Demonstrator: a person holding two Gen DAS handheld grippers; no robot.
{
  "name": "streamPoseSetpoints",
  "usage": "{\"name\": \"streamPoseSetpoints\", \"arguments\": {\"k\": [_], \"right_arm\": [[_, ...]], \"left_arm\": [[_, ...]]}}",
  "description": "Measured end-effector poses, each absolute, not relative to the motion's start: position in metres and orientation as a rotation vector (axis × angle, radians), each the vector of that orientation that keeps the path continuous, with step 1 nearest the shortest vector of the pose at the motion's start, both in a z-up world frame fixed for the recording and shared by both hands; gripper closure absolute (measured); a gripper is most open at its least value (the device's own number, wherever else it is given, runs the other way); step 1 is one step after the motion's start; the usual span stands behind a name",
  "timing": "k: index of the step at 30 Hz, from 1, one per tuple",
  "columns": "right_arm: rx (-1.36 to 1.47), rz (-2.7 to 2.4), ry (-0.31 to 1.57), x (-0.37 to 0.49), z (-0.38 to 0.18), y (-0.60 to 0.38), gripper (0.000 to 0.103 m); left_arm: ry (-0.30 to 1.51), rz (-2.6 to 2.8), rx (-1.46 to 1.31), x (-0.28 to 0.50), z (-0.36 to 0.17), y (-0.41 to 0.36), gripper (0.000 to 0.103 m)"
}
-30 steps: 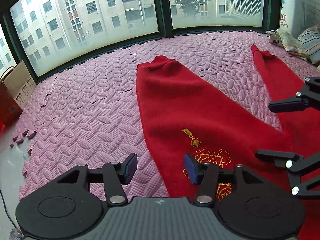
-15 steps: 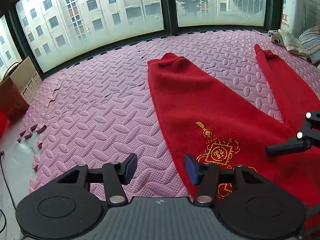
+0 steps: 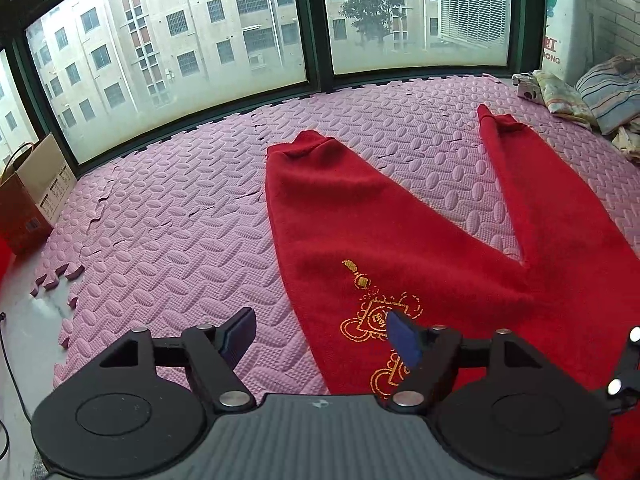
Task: Fold clothes
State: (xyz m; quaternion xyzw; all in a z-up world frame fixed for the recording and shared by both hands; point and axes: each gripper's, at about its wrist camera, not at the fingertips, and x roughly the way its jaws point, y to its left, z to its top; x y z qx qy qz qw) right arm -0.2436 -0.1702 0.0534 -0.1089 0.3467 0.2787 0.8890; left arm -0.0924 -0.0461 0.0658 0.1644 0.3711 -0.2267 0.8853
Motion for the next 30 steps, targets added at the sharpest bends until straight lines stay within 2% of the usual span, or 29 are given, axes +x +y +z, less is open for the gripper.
{"name": "streamPoseSetpoints", "arguments": {"k": [5,8,13,24,28,30], "right_arm": [[-0.156,0.432,0.729,-0.262,0.062,-0.222,0.036],[-0.123,0.335,0.756,-0.272,0.057,-0.250,0.036],[-0.051,0.237,0.822,-0.289,0.040,-0.287,0.035],[0.071,0.113,0.786,-0.289,0.055,-0.348,0.034],[0.121,0.030,0.783,-0.271,0.056,-0.373,0.035],[0.166,0.005,0.788,-0.259,0.055,-0.387,0.039]], "left_arm": [[0.753,-0.497,0.315,-0.110,0.075,-0.053,0.014],[0.740,-0.529,0.305,-0.124,0.080,-0.061,0.012],[0.723,-0.636,0.298,-0.157,0.087,-0.086,0.012],[0.677,-1.018,0.386,-0.250,0.082,-0.148,0.012],[0.649,-1.104,0.482,-0.276,0.069,-0.174,0.014],[0.639,-1.117,0.527,-0.283,0.060,-0.185,0.019]]}}
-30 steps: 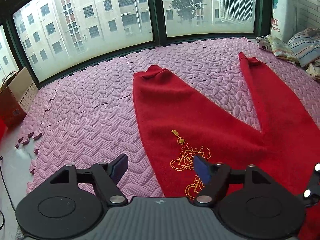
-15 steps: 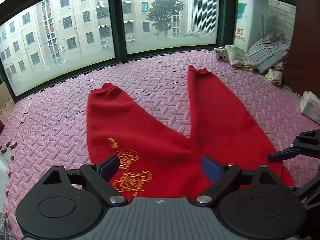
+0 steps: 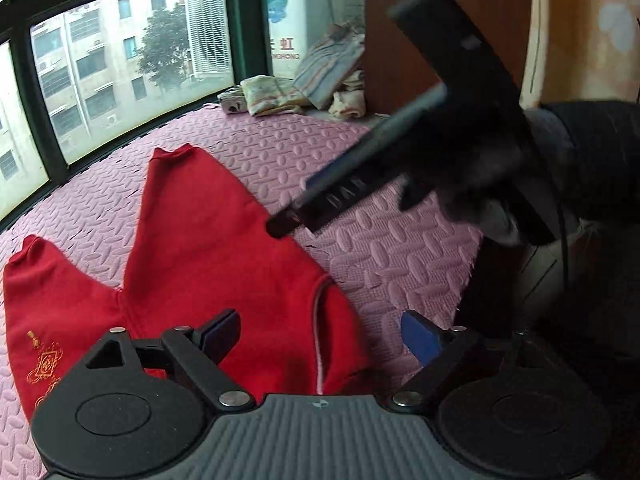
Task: Fold clothes
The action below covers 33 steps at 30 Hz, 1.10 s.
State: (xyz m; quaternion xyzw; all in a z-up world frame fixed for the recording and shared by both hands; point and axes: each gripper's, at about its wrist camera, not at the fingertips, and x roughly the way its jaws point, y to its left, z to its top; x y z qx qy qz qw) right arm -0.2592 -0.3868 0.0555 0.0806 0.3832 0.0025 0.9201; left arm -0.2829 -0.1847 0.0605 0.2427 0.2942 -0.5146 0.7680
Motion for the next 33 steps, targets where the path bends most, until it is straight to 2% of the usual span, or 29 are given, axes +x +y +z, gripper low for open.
{"name": "streamPoseSetpoints", "arguments": {"k": [4,7,9,11,12,14,15,24,26,29,31,33], "right_arm": [[0.221,-0.030,0.802,-0.232,0.051,-0.410,0.046],[0.234,-0.054,0.814,-0.208,0.046,-0.421,0.048],[0.242,-0.070,0.822,-0.192,0.043,-0.428,0.050],[0.251,-0.086,0.830,-0.177,0.039,-0.436,0.053],[0.255,-0.094,0.833,-0.168,0.038,-0.439,0.053],[0.270,-0.113,0.833,-0.149,0.035,-0.447,0.055],[0.281,-0.123,0.831,-0.140,0.034,-0.451,0.056],[0.338,-0.231,0.838,-0.072,0.018,-0.481,0.062],[0.355,-0.246,0.838,-0.065,0.015,-0.484,0.066],[0.380,-0.283,0.824,-0.058,0.011,-0.487,0.076],[0.384,-0.296,0.821,-0.055,0.012,-0.487,0.091],[0.376,-0.304,0.809,-0.054,0.017,-0.484,0.093]], "left_arm": [[0.659,-1.102,0.556,-0.283,0.045,-0.196,0.029],[0.656,-1.084,0.581,-0.283,0.035,-0.200,0.040],[0.645,-1.080,0.580,-0.284,0.031,-0.199,0.044],[0.649,-1.077,0.567,-0.280,0.033,-0.196,0.064],[0.652,-1.076,0.560,-0.278,0.034,-0.195,0.068],[0.688,-1.094,0.497,-0.268,0.042,-0.189,0.084],[0.703,-1.102,0.461,-0.263,0.046,-0.185,0.087],[0.781,-1.117,0.129,-0.219,0.083,-0.139,0.090],[0.781,-1.106,0.099,-0.214,0.087,-0.132,0.090],[0.774,-1.091,0.069,-0.211,0.090,-0.124,0.090],[0.774,-1.085,0.050,-0.210,0.091,-0.121,0.091],[0.770,-1.078,0.033,-0.210,0.092,-0.116,0.091]]}}
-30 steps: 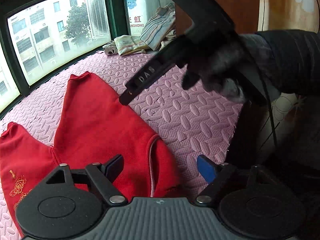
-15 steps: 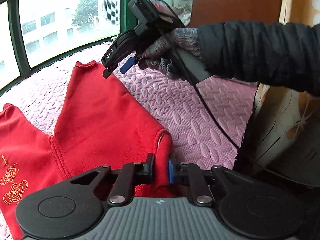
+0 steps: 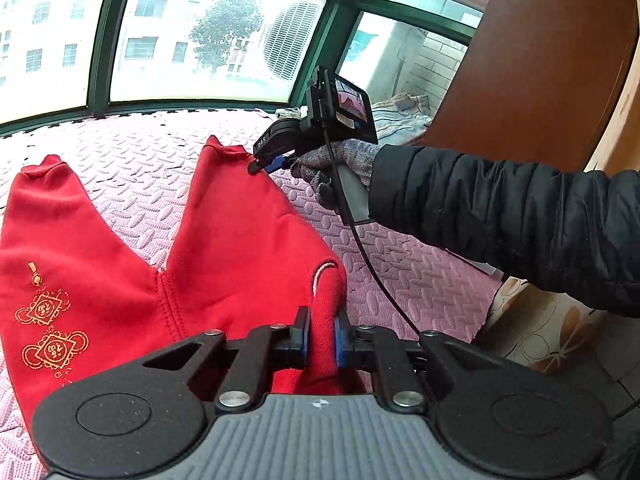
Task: Fold clothes
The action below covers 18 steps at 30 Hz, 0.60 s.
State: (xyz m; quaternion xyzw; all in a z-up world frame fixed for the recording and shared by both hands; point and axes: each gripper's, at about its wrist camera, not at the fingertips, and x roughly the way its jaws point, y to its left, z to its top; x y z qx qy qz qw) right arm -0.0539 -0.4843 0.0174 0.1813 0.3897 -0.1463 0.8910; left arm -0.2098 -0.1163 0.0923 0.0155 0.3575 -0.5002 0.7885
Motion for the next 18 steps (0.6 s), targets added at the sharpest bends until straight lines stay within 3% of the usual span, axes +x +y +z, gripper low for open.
{"name": "streamPoseSetpoints", "arguments": {"k": [11,18], "right_arm": [[0.311,-0.216,0.682,-0.030,0.087,-0.429,0.095],[0.257,-0.125,0.667,0.012,0.097,-0.350,0.095]], "left_arm": [[0.743,-0.961,-0.169,-0.218,0.101,-0.056,0.093],[0.739,-0.853,-0.305,-0.223,0.098,-0.013,0.094]]}}
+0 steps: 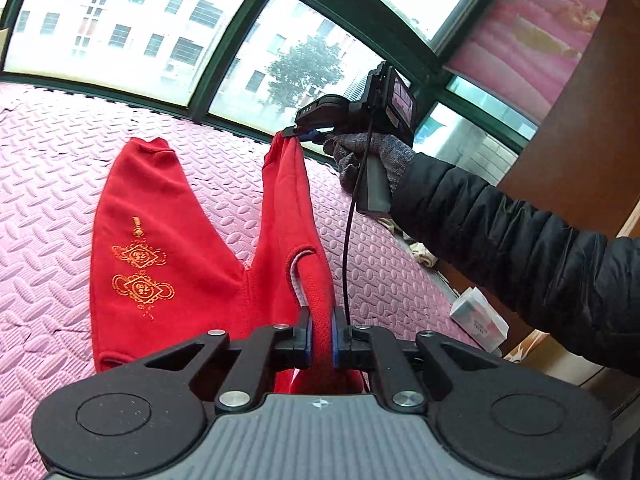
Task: Fold clothes
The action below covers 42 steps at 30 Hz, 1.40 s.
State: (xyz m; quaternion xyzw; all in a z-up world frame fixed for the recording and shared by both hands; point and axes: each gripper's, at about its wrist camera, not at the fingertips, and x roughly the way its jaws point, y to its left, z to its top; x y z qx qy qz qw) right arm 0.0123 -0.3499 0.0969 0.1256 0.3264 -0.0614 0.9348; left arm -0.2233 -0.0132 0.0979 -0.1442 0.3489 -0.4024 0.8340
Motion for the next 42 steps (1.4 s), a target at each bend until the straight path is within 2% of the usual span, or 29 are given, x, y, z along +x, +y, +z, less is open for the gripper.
{"name": "streamPoseSetpoints", "arguments": {"k": [4,15,18,28,35,42], "right_arm": [[0.225,-0.074,0.660,0.036,0.101,-0.304,0.095],[0.206,0.126,0.767,0.076,0.047,-0.189,0.094],[0.225,0.171,0.778,0.069,0.045,-0.191,0.092],[0.081,0.216,0.833,0.020,0.059,-0.228,0.070],[-0.026,0.375,0.850,-0.026,0.073,-0.194,0.070],[0.009,0.470,0.948,-0.035,0.055,-0.143,0.070]], "left_arm": [[0.739,-0.790,-0.379,-0.225,0.094,0.010,0.094],[0.764,-0.623,-0.566,-0.228,0.076,0.067,0.094],[0.777,-0.595,-0.585,-0.227,0.069,0.073,0.094],[0.764,-0.607,-0.651,-0.222,0.068,0.093,0.094],[0.758,-0.557,-0.585,-0.221,0.071,0.097,0.094],[0.792,-0.528,-0.530,-0.223,0.064,0.095,0.093]]}}
